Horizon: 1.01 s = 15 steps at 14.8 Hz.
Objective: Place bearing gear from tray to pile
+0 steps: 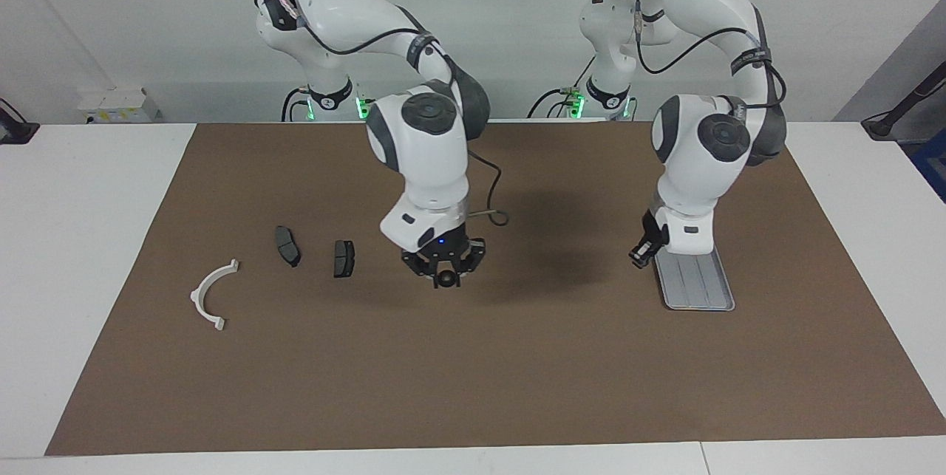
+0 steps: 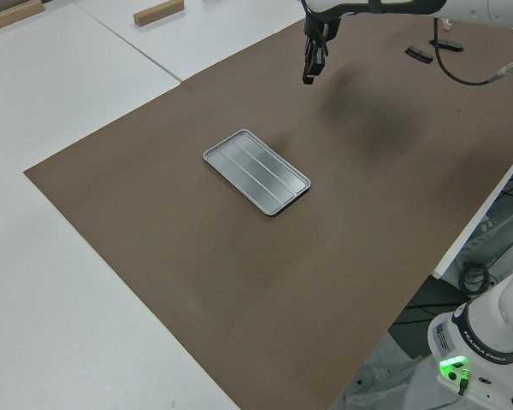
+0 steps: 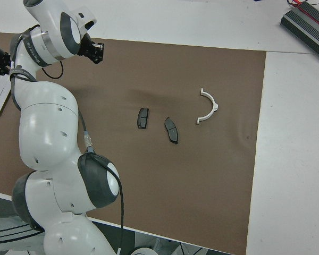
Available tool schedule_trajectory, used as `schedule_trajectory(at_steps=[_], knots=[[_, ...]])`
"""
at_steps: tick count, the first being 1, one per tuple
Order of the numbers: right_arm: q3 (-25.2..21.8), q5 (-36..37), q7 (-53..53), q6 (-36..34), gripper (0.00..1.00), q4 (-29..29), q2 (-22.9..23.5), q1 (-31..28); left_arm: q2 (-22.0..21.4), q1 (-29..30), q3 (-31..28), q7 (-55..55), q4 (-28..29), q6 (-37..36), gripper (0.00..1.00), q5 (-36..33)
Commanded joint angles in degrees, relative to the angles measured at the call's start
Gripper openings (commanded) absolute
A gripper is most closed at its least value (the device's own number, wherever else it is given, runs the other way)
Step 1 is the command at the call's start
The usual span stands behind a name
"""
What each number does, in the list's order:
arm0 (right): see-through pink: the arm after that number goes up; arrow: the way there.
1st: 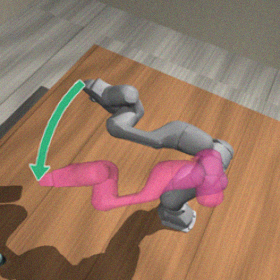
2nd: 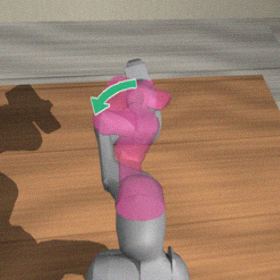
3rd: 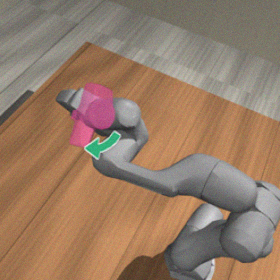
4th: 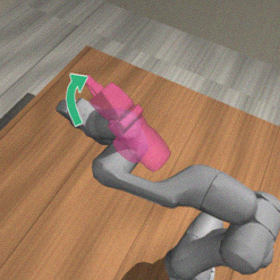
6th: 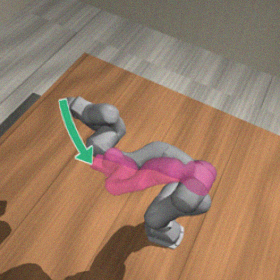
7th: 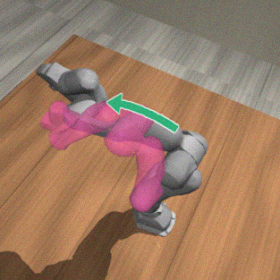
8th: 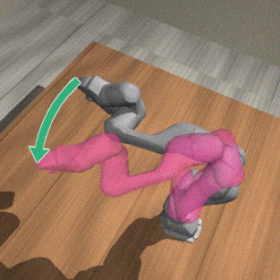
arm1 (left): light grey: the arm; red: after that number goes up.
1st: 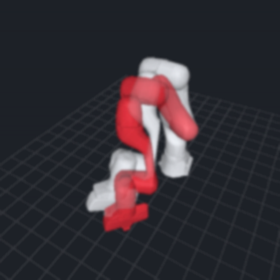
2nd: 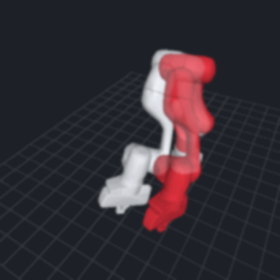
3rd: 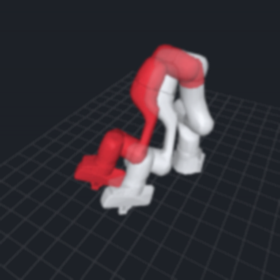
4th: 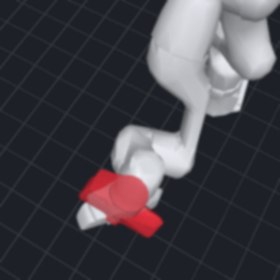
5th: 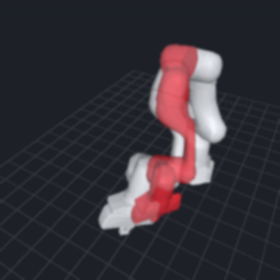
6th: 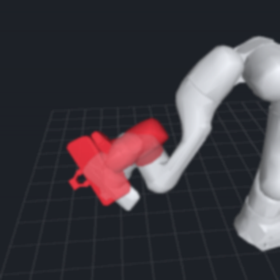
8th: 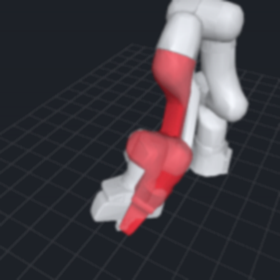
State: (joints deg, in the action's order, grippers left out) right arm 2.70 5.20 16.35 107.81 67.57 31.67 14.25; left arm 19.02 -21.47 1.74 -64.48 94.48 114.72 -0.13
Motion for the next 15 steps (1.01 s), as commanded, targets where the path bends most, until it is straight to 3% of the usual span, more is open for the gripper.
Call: schedule_trajectory(at_steps=[1, 5, 9, 15], knots=[[1.3, -1.6, -7.0, -1.5, 0.00, 1.3, -2.0, -7.2, 2.6, -6.5, -1.2, -9.6, -2.6, 0.2, 0.00, 2.1], [1.3, -5.1, -13.4, -2.9, 0.00, 1.9, -2.5, -14.0, 11.2, -13.3, -1.4, -21.6, -11.4, 3.4, 0.00, 1.9], [1.2, -4.9, -16.7, -1.8, 0.00, 7.2, -4.9, -18.4, 12.9, -18.7, -1.7, -23.4, -10.2, 6.6, 0.00, 1.4], [1.2, -5.0, -17.0, 9.6, 0.00, 25.2, -12.0, -19.0, 15.0, -19.6, -1.7, -24.6, -9.6, 7.1, 0.00, 0.7]])
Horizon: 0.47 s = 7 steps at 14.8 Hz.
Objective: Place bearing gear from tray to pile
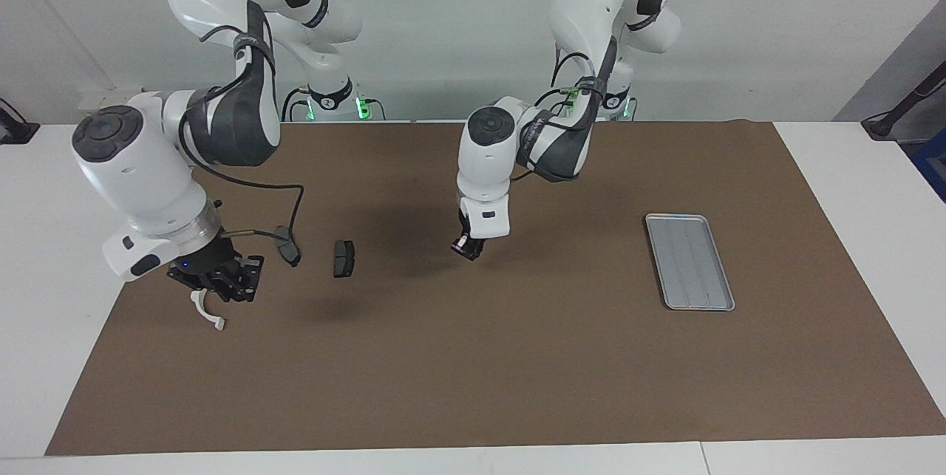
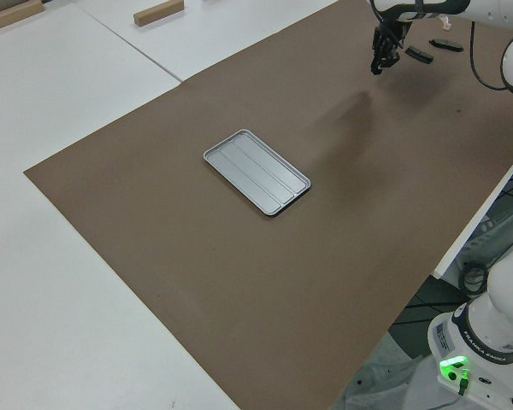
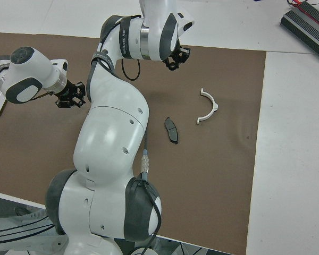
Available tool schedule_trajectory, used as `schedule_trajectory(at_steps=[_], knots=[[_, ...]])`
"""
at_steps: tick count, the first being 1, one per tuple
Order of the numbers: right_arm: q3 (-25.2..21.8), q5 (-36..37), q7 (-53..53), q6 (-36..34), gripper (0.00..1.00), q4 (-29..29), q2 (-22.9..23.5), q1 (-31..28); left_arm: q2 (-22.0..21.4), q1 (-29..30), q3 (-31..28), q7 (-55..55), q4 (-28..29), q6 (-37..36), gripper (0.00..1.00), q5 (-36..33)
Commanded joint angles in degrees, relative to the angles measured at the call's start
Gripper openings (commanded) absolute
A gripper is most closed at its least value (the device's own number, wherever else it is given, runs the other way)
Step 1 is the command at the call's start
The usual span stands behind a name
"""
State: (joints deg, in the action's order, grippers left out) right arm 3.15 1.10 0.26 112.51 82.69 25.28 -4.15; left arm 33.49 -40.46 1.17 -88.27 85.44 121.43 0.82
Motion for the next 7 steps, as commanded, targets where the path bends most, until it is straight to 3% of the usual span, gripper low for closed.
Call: schedule_trajectory(at_steps=[1, 7], knots=[[0.7, -0.9, -0.8, 5.5, 0.00, 11.2, -5.9, -0.6, 0.5, -0.1, -1.1, -0.8, -0.4, 0.8, 0.00, -0.4], [0.6, -0.9, -1.9, 11.3, 0.00, 16.1, -6.0, -1.5, -0.3, -0.5, -2.1, -0.8, 5.3, 4.3, 0.00, -1.4]])
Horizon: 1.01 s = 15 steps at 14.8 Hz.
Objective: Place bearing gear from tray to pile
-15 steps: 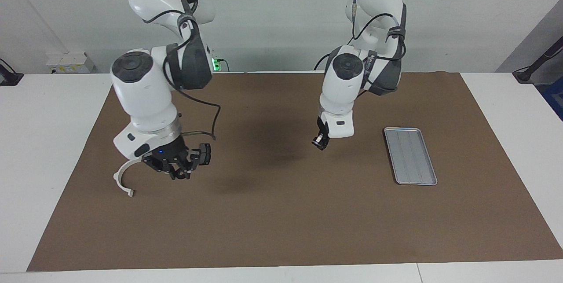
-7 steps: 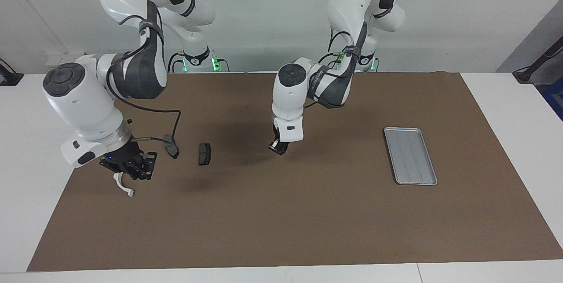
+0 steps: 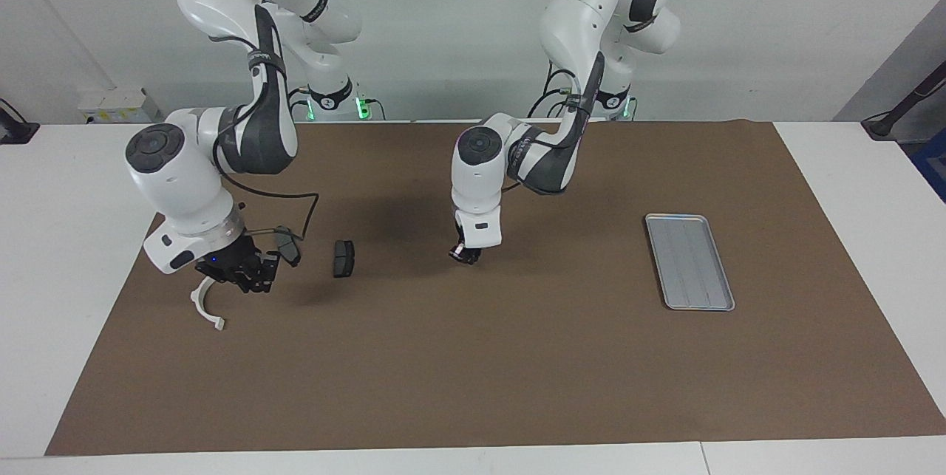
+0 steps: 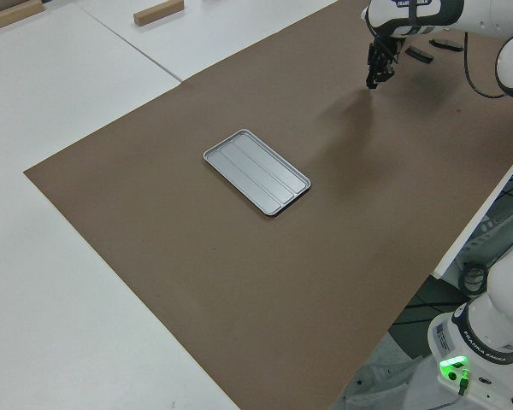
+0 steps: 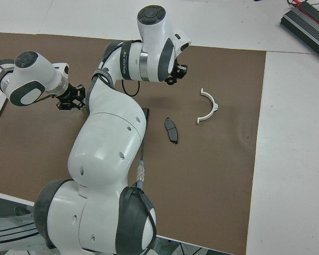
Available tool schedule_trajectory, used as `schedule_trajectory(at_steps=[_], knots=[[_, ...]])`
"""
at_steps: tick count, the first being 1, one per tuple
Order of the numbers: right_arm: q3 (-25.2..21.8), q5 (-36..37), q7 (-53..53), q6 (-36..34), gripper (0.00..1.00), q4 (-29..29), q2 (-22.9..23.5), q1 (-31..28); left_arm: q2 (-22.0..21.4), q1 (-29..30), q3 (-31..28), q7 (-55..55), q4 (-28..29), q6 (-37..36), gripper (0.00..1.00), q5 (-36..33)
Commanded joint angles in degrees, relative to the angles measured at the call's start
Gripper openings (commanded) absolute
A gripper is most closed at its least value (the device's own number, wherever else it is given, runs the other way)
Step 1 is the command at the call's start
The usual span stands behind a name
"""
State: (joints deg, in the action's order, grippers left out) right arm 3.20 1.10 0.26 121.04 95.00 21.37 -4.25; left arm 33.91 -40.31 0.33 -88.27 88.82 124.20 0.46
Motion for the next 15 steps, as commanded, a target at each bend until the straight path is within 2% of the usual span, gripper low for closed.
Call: schedule_trajectory(at_steps=[1, 4, 5, 6, 7, 8, 9, 11, 15], knots=[[0.6, -0.9, -2.4, 3.7, 0.00, 4.3, -2.0, -1.6, -0.7, -0.6, -1.3, -0.8, 2.1, 1.5, 0.00, -1.1], [0.6, -0.9, -2.7, 4.4, 0.00, 4.8, -1.7, -1.7, -0.8, -0.3, -1.3, -0.6, 2.2, 1.4, 0.00, -1.1], [0.6, -0.9, -2.8, 4.6, 0.00, 5.1, -1.4, -1.9, -0.8, 0.1, -1.3, -0.5, 2.2, 1.4, 0.20, -1.1], [0.6, -0.8, -2.9, 5.0, 0.00, 5.3, -1.2, -1.9, -0.9, 0.1, -1.4, -0.5, 2.2, 0.8, 0.44, -1.1], [0.6, -0.8, -3.0, 5.5, 0.00, 5.6, -0.9, -1.9, -1.0, 0.1, -1.4, -0.7, 2.1, 0.0, 0.88, -1.1], [0.6, -0.7, -2.9, 6.3, 0.00, 6.1, -0.5, -1.9, -1.3, 0.1, -1.6, -0.7, 1.7, -1.4, 1.00, -1.2], [0.6, -0.7, -3.0, 7.4, 0.00, 7.0, -0.4, -1.9, -1.5, 0.1, -2.7, -0.3, 1.4, -2.3, 1.00, -1.6], [0.5, -0.5, -3.0, 10.1, 0.00, 8.8, 0.0, -2.0, -4.4, 0.5, -3.6, -0.2, 1.6, -3.6, 1.00, -1.8], [0.5, -0.4, -3.9, 12.8, 0.00, 9.9, 1.6, -2.2, -10.2, 5.3, -3.6, 2.4, 1.4, -9.0, 1.00, -2.0]])
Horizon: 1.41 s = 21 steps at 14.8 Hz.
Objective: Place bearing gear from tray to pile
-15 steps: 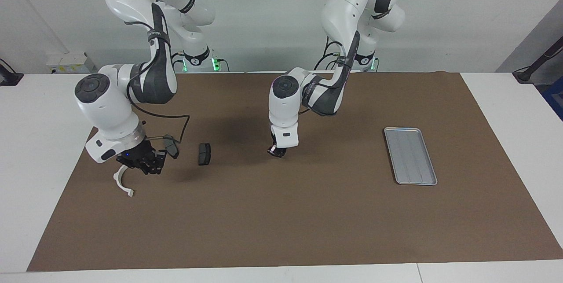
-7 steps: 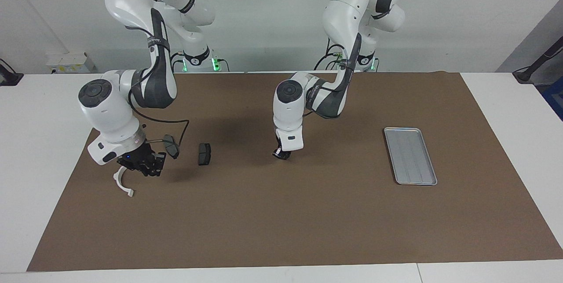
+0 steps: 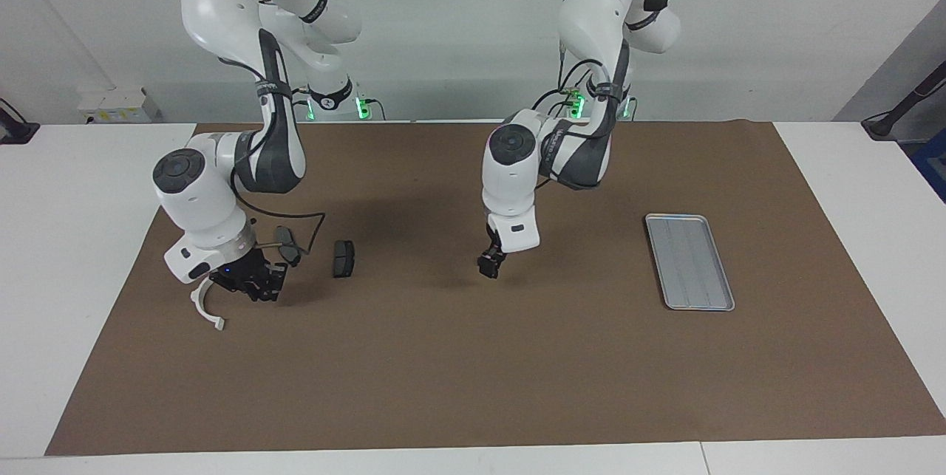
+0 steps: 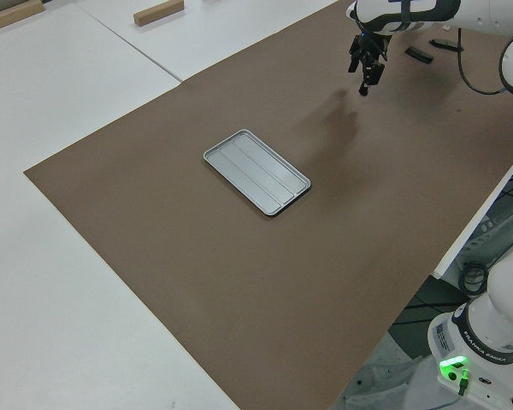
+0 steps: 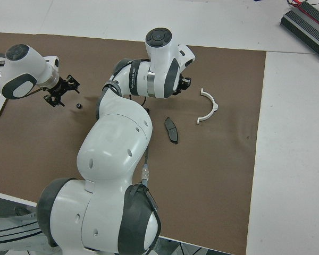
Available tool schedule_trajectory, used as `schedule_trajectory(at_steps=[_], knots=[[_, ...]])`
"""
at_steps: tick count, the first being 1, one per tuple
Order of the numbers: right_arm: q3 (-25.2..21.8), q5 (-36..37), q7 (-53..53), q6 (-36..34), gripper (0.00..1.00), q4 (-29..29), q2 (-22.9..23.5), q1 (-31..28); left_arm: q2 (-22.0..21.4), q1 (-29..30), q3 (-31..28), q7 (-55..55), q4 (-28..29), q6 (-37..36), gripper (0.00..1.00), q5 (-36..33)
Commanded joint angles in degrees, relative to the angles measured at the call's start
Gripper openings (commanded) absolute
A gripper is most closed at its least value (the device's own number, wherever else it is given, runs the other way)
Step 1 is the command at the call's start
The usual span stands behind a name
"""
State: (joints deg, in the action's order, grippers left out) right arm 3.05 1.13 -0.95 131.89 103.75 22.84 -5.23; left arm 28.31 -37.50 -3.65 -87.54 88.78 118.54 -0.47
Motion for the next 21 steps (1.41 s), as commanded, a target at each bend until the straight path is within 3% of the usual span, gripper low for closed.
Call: schedule_trajectory(at_steps=[1, 12, 16, 17, 18, 19, 21], knots=[[0.6, -0.3, -2.8, 3.1, 0.00, 1.3, 0.5, -1.3, -6.4, 4.3, 0.5, 3.7, 1.5, -5.3, 1.00, -1.0], [0.6, -0.3, -3.9, 7.0, 0.00, 2.5, 3.0, -1.8, -25.7, 23.6, 0.5, 43.7, 1.6, -29.1, 1.00, -0.9], [0.6, -0.3, -3.8, 6.9, 0.01, 2.5, 3.0, -1.8, -29.0, 30.4, 1.2, 57.1, 1.6, -34.5, 1.00, -0.9], [0.6, -0.3, -3.7, 6.7, 0.18, 2.5, 3.0, -1.8, -29.9, 32.2, 1.6, 61.2, 1.7, -35.9, 1.00, -0.8], [0.6, -0.3, -3.6, 6.6, 0.43, 2.5, 3.0, -1.8, -30.8, 33.7, 1.6, 65.4, 1.6, -37.2, 1.00, -0.8], [0.7, -0.3, -3.5, 6.5, 0.58, 2.5, 3.0, -1.8, -32.0, 35.2, 1.9, 68.4, 1.7, -38.3, 1.00, -0.8], [0.6, -0.3, -3.5, 5.9, 0.74, 2.4, 2.7, -1.7, -33.9, 37.1, 2.2, 71.3, 1.8, -41.1, 1.00, -0.8]])
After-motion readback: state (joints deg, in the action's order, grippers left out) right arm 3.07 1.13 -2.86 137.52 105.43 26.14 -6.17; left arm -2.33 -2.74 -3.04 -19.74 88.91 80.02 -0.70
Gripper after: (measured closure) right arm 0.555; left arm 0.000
